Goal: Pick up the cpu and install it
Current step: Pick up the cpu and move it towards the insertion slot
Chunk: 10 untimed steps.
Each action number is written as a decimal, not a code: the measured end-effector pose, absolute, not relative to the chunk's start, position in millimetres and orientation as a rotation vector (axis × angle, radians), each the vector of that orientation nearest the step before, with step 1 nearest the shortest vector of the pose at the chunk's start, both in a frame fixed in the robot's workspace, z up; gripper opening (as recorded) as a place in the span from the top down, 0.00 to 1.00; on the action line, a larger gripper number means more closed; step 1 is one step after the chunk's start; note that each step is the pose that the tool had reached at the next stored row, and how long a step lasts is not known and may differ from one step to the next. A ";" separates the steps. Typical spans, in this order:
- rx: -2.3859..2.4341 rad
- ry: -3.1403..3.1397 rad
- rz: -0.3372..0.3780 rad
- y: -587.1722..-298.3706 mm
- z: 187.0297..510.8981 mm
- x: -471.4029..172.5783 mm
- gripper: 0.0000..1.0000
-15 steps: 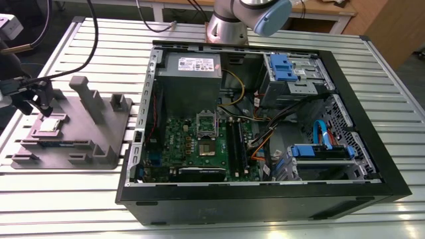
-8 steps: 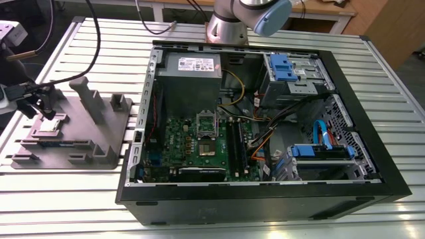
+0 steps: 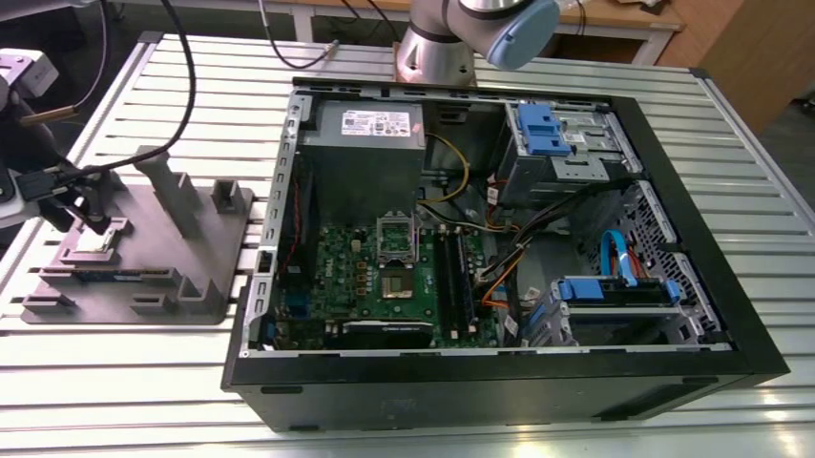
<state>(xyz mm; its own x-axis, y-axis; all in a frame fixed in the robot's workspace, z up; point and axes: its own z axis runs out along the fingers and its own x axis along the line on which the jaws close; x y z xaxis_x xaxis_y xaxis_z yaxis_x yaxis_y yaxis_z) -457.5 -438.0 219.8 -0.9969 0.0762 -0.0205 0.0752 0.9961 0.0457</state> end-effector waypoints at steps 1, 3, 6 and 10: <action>0.118 3.117 0.070 -438.0 218.1 -457.5 0.53; 0.118 3.117 0.070 -438.0 216.5 -457.5 0.53; 0.118 3.117 0.070 -438.0 216.5 -457.5 0.53; 0.118 3.117 0.070 -438.0 216.4 -457.5 0.52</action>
